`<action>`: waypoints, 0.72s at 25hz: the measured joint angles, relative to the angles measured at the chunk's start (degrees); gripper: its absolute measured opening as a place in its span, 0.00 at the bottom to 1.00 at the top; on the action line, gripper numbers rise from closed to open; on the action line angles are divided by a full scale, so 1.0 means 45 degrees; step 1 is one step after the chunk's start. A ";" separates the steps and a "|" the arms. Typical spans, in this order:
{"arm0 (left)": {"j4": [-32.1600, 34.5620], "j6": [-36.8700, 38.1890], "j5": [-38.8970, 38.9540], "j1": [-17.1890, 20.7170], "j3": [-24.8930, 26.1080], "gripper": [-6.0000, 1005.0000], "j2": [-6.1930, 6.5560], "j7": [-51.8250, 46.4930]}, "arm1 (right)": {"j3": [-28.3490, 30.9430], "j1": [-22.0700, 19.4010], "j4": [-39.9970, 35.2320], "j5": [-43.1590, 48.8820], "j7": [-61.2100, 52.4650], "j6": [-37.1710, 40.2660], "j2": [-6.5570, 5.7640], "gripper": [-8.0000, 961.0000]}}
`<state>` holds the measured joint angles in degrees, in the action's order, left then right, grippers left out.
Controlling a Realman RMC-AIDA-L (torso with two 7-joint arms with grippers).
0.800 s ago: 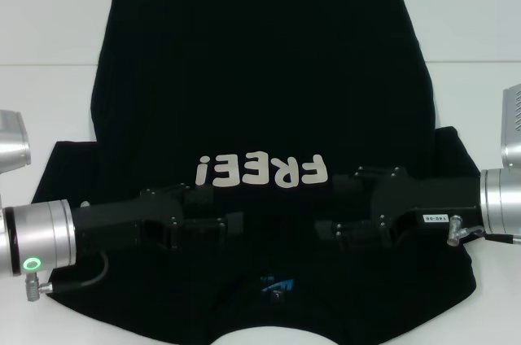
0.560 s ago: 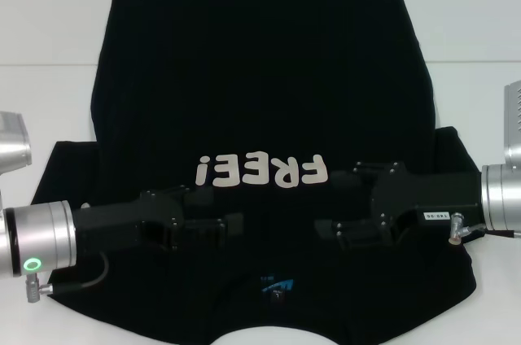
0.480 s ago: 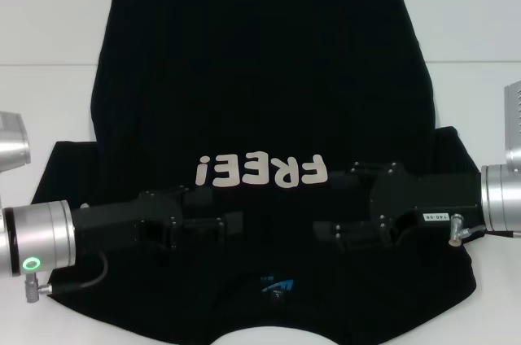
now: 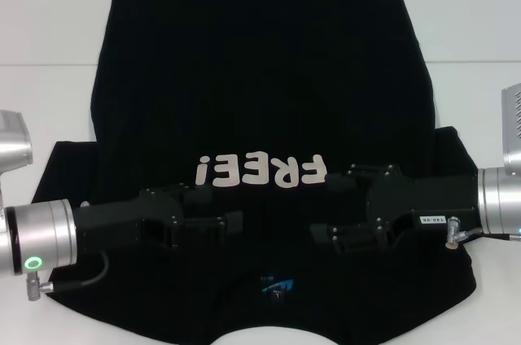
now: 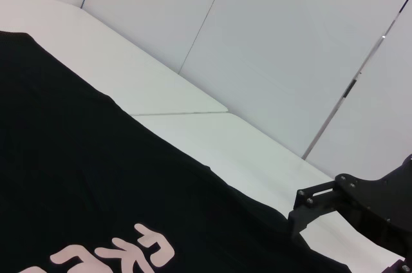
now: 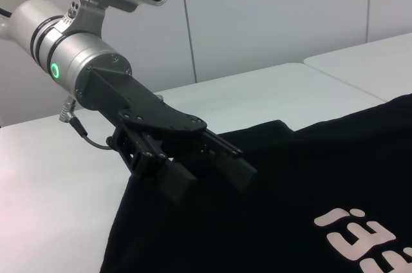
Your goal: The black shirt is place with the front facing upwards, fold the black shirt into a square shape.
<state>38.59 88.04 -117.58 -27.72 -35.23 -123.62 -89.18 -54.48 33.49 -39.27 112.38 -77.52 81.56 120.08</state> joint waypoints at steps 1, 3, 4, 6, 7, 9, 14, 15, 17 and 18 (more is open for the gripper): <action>-0.0001 -0.0003 -0.0001 -0.0008 -0.0001 0.93 0.0000 0.0001 | -0.0001 -0.0001 0.0002 -0.0002 -0.0002 -0.0002 0.0000 0.95; -0.0003 -0.0006 0.0000 -0.0011 -0.0010 0.93 -0.0004 0.0003 | -0.0004 -0.0015 0.0005 -0.0005 -0.0004 -0.0005 0.0000 0.95; -0.0003 -0.0008 0.0000 -0.0012 -0.0014 0.93 -0.0010 0.0004 | -0.0004 -0.0024 0.0006 -0.0007 -0.0004 -0.0006 -0.0002 0.95; -0.0003 -0.0001 0.0000 -0.0012 -0.0023 0.92 -0.0020 0.0002 | -0.0001 -0.0043 0.0010 -0.0012 0.0004 -0.0010 -0.0004 0.95; -0.0003 0.0019 0.0001 -0.0013 -0.0022 0.92 -0.0024 -0.0002 | 0.0002 -0.0052 0.0010 -0.0012 0.0011 -0.0011 -0.0004 0.95; -0.0002 0.0078 0.0005 -0.0013 0.0030 0.92 -0.0019 -0.0107 | 0.0025 -0.0070 0.0014 -0.0013 0.0004 -0.0014 -0.0005 0.95; 0.0126 0.0089 0.0143 0.0069 0.0150 0.92 0.0296 -0.1955 | 0.0400 -0.0093 0.0543 -0.0577 -0.0850 -0.0286 -0.0056 0.95; 0.0171 0.0128 0.0156 0.0084 0.0158 0.92 0.0454 -0.2738 | 0.0572 -0.0107 0.0634 -0.0634 -0.1456 -0.0557 -0.0063 0.95; 0.0251 0.0138 0.0132 0.0096 0.0161 0.92 0.0706 -0.4106 | 0.0769 -0.0132 0.0683 -0.0651 -0.2772 -0.1100 -0.0070 0.95; 0.0323 0.0083 0.0112 0.0109 0.0190 0.92 0.0874 -0.5023 | 0.0816 -0.0150 0.0694 -0.0646 -0.3662 -0.1438 -0.0079 0.95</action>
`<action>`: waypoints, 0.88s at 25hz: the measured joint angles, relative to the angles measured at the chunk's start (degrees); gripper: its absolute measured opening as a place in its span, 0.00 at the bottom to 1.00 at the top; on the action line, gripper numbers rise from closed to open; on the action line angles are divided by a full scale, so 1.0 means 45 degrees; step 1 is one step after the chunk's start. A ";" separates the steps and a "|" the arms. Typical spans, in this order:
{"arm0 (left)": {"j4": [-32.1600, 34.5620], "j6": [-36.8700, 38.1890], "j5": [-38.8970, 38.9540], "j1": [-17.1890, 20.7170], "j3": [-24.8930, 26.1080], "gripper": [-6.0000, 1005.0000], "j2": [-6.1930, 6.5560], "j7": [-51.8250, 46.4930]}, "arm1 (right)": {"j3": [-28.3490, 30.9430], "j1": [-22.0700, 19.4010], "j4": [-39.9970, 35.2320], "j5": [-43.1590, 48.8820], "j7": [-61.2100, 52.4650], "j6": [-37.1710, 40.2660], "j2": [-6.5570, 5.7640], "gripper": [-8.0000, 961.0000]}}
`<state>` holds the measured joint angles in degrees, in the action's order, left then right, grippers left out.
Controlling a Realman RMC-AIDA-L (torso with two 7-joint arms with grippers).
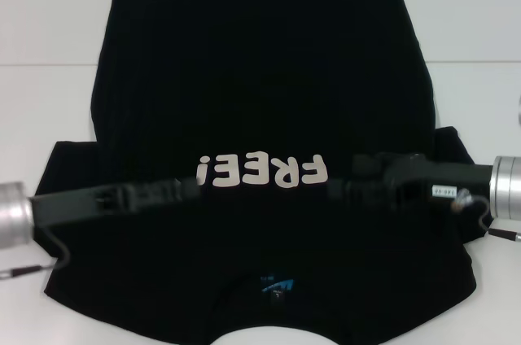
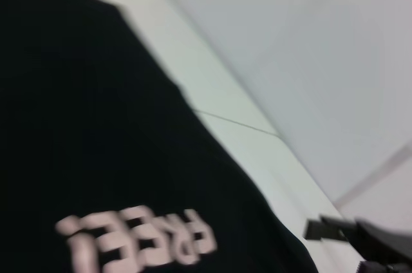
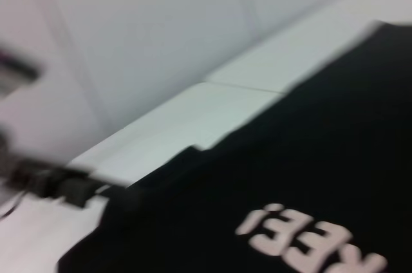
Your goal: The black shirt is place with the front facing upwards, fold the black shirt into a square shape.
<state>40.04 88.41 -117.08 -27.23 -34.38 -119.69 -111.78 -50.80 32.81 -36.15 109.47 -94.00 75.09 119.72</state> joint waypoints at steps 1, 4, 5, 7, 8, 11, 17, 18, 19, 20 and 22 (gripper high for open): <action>0.0050 -0.0172 -0.0025 0.0016 0.0080 0.91 0.0232 -0.1198 | 0.0033 -0.0008 0.0010 0.0007 -0.0858 -0.0304 -0.0016 0.95; 0.0079 -0.0860 -0.0036 0.0087 0.0518 0.91 0.0728 -0.3242 | 0.0096 0.0011 0.0091 0.0031 -0.3196 -0.1164 -0.0136 0.95; 0.0079 -0.0860 -0.0036 0.0087 0.0518 0.91 0.0728 -0.3242 | 0.0096 0.0034 0.0141 0.0024 -0.3646 -0.1322 -0.0175 0.95; 0.0064 -0.1876 -0.0038 0.0212 0.1565 0.91 0.1020 -0.3829 | 0.0103 0.0081 0.0218 -0.0011 -0.4113 -0.1467 -0.0222 0.95; 0.0051 -0.2083 -0.0038 0.0249 0.1795 0.91 0.1055 -0.3860 | 0.0109 0.0087 0.0227 -0.0029 -0.4151 -0.1511 -0.0231 0.95; -0.0003 -0.2898 -0.0038 0.0527 0.2824 0.91 0.1214 -0.3909 | 0.0115 0.0108 0.0242 -0.0035 -0.4168 -0.1680 -0.0209 0.95; 0.0031 -0.3226 -0.0004 0.1506 0.3267 0.90 0.1254 -0.3898 | 0.0119 0.0111 0.0272 -0.0004 -0.4140 -0.2056 -0.0094 0.95; 0.0040 -0.3226 -0.0005 0.1647 0.3250 0.90 0.1243 -0.3878 | 0.0119 0.0110 0.0274 -0.0004 -0.4152 -0.2073 -0.0092 0.95; 0.0040 -0.3193 -0.0028 0.1780 0.3205 0.90 0.1232 -0.3864 | 0.0124 0.0110 0.0276 -0.0012 -0.4167 -0.2097 -0.0091 0.95; 0.0037 -0.3113 -0.0042 0.1910 0.3143 0.90 0.1221 -0.3865 | 0.0149 0.0110 0.0277 -0.0027 -0.4173 -0.2118 -0.0090 0.95; 0.0003 -0.2919 -0.0086 0.2078 0.3075 0.90 0.1203 -0.3998 | 0.0215 0.0111 0.0280 -0.0039 -0.4173 -0.2128 -0.0087 0.95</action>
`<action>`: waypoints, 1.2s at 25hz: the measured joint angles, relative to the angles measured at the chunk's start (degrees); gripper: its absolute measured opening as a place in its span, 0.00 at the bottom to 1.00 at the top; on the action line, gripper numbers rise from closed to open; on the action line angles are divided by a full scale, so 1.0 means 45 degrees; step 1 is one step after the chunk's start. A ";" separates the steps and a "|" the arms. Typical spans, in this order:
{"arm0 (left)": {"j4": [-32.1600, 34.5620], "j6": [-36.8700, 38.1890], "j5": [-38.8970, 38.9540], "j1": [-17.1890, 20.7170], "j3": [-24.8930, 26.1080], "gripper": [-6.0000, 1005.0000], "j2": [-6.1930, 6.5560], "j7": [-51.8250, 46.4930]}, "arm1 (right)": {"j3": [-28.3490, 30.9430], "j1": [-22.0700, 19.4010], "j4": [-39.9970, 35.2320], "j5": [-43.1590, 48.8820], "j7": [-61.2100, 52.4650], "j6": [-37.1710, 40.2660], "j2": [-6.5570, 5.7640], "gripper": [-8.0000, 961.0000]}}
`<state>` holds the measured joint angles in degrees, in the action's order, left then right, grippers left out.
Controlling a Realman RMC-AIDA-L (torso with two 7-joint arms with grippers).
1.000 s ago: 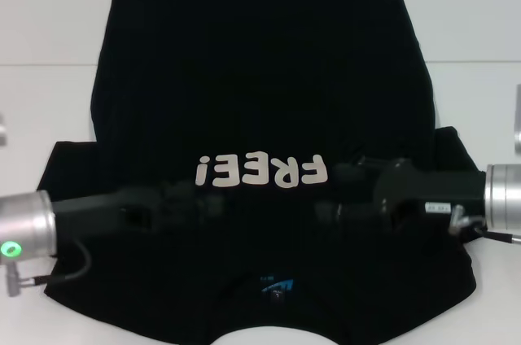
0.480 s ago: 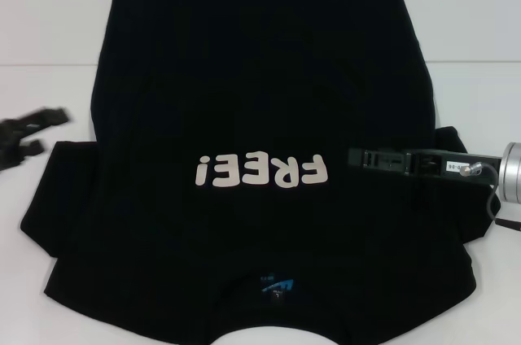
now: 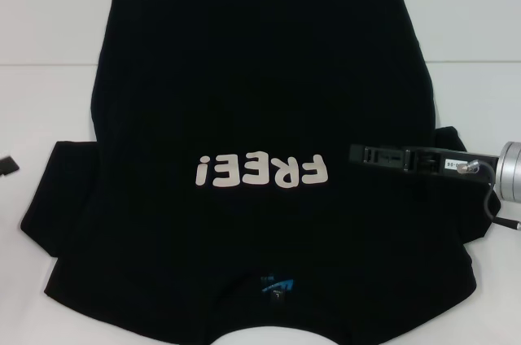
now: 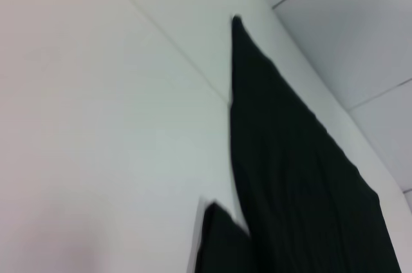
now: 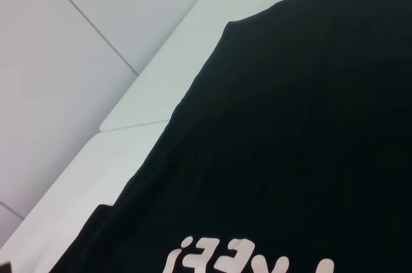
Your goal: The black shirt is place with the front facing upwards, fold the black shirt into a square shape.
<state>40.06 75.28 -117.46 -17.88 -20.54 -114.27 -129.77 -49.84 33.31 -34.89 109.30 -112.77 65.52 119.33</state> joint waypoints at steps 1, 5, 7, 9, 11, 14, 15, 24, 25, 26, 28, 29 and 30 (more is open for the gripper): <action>-0.0018 0.0130 -0.0096 0.0062 -0.0012 0.90 -0.0012 -0.0210 | 0.0040 0.0000 0.0000 0.0000 0.0000 -0.0008 0.0001 0.95; 0.0051 0.0436 -0.0965 0.0100 -0.0026 0.90 -0.0043 -0.1573 | 0.0120 0.0000 0.0029 -0.0001 -0.0012 -0.0039 0.0016 0.95; 0.0101 0.0447 -0.1218 0.0104 -0.0009 0.89 -0.0095 -0.2103 | 0.0156 -0.0001 0.0082 0.0000 -0.0015 -0.0049 0.0024 0.95; 0.0085 0.0409 -0.1253 0.0100 -0.0029 0.89 -0.0136 -0.2372 | 0.0172 -0.0001 0.0145 -0.0001 -0.0017 -0.0065 0.0026 0.95; 0.0024 0.0341 -0.1264 0.0065 -0.0078 0.89 -0.0155 -0.2512 | 0.0174 -0.0001 0.0168 0.0000 -0.0017 -0.0076 0.0026 0.95; -0.0009 0.0292 -0.1268 0.0021 -0.0047 0.89 -0.0224 -0.2570 | 0.0177 0.0000 0.0181 0.0002 -0.0017 -0.0087 0.0027 0.95; -0.0011 0.0258 -0.1268 0.0014 -0.0026 0.89 -0.0261 -0.2598 | 0.0178 0.0000 0.0180 0.0003 -0.0015 -0.0086 0.0027 0.95; -0.0054 -0.0373 -0.1194 0.0035 0.0049 0.88 -0.0468 -0.2708 | 0.0178 -0.0073 0.0181 0.0009 0.0038 -0.0006 0.0027 0.95; -0.0054 -0.0394 -0.1192 0.0025 0.0051 0.88 -0.0478 -0.2698 | 0.0183 -0.0082 0.0181 0.0010 0.0044 -0.0005 0.0027 0.95; -0.0054 -0.0402 -0.1191 0.0017 0.0050 0.88 -0.0487 -0.2690 | 0.0188 -0.0093 0.0180 0.0009 0.0052 -0.0003 0.0026 0.95; -0.0055 -0.0402 -0.1188 0.0000 0.0035 0.88 -0.0497 -0.2686 | 0.0199 -0.0112 0.0178 0.0009 0.0059 -0.0001 0.0026 0.95; -0.0055 -0.0403 -0.1186 -0.0006 0.0030 0.88 -0.0502 -0.2685 | 0.0199 -0.0119 0.0178 0.0009 0.0059 0.0001 0.0026 0.95; -0.0055 -0.0402 -0.1183 -0.0010 0.0029 0.88 -0.0508 -0.2682 | 0.0199 -0.0127 0.0177 0.0010 0.0058 0.0003 0.0025 0.95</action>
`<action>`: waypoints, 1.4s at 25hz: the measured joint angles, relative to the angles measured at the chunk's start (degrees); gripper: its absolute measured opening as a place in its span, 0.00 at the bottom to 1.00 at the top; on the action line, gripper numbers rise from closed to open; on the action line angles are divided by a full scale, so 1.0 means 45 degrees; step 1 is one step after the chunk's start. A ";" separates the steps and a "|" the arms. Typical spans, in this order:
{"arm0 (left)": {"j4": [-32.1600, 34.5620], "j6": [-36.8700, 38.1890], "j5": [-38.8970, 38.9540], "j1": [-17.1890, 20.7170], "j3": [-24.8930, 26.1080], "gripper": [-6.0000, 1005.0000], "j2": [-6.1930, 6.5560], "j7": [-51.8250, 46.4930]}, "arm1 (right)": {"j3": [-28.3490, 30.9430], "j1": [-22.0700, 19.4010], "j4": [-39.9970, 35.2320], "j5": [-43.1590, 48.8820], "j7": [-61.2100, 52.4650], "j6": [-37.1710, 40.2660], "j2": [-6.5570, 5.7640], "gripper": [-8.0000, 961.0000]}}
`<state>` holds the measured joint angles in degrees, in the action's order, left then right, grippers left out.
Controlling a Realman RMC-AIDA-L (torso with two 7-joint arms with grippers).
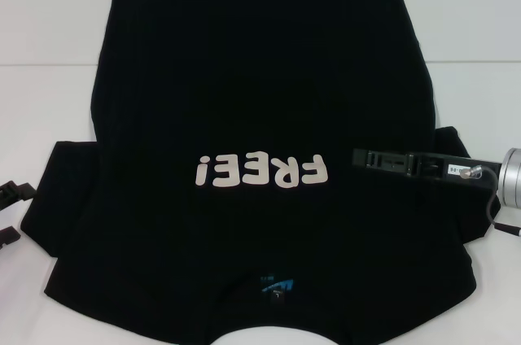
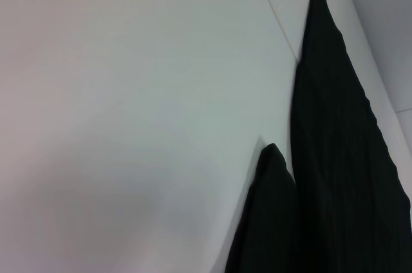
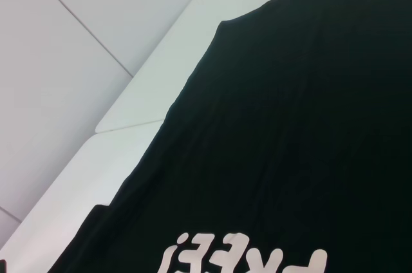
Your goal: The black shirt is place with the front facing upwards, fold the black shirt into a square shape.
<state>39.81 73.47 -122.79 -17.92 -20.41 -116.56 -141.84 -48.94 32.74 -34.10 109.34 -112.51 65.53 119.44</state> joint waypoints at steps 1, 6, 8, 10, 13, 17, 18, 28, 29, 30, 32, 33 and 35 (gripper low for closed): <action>0.0000 0.0000 0.0001 -0.0001 0.0005 0.88 -0.0005 0.0004 | -0.0001 -0.0010 0.0000 -0.0001 -0.0002 0.0002 -0.0003 0.95; 0.0001 0.0001 0.0004 -0.0002 0.0023 0.87 -0.0039 0.0015 | 0.0000 -0.0032 0.0000 0.0000 -0.0002 0.0008 -0.0018 0.95; 0.0000 0.0001 0.0012 -0.0002 0.0024 0.87 -0.0067 0.0016 | -0.0003 -0.0032 -0.0001 0.0000 0.0001 0.0015 -0.0019 0.95; 0.0000 0.0001 0.0021 -0.0015 0.0018 0.87 -0.0085 0.0017 | -0.0003 -0.0031 -0.0001 0.0000 0.0008 0.0026 -0.0020 0.95; 0.0000 0.0009 0.0022 -0.0080 -0.0049 0.87 -0.0109 0.0017 | -0.0003 -0.0029 0.0000 -0.0003 0.0012 0.0031 -0.0019 0.95; -0.0119 0.0022 0.0022 -0.0252 -0.0081 0.87 -0.0127 0.0102 | -0.0003 -0.0029 -0.0010 -0.0014 0.0016 0.0035 -0.0021 0.95; -0.0195 0.0022 0.0022 -0.0293 -0.0082 0.86 -0.0121 0.0135 | -0.0003 -0.0030 -0.0010 -0.0035 0.0020 0.0047 -0.0024 0.95; -0.0459 0.0109 0.0033 -0.0708 -0.0059 0.86 -0.0041 0.0371 | -0.0003 -0.0030 -0.0008 -0.0178 0.0088 0.0087 -0.0058 0.95; -0.0463 0.0068 0.0034 -0.0732 -0.0068 0.86 -0.0040 0.0371 | -0.0003 -0.0030 -0.0007 -0.0178 0.0090 0.0087 -0.0059 0.95; -0.0466 0.0031 0.0034 -0.0750 -0.0072 0.86 -0.0039 0.0371 | -0.0004 -0.0029 -0.0006 -0.0178 0.0091 0.0087 -0.0059 0.95; -0.0465 -0.0076 0.0010 -0.0808 -0.0078 0.85 -0.0036 0.0371 | -0.0003 -0.0030 -0.0004 -0.0178 0.0092 0.0087 -0.0059 0.95; -0.0450 -0.0114 -0.0020 -0.0820 -0.0086 0.85 -0.0034 0.0373 | -0.0003 -0.0030 -0.0002 -0.0178 0.0093 0.0087 -0.0059 0.95; -0.0380 -0.0152 -0.0058 -0.0831 -0.0108 0.85 -0.0024 0.0441 | -0.0003 -0.0036 -0.0001 -0.0196 0.0095 0.0087 -0.0060 0.95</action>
<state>38.10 72.79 -123.05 -21.66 -20.89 -116.67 -139.85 -48.96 32.58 -34.10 108.46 -112.08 65.92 119.17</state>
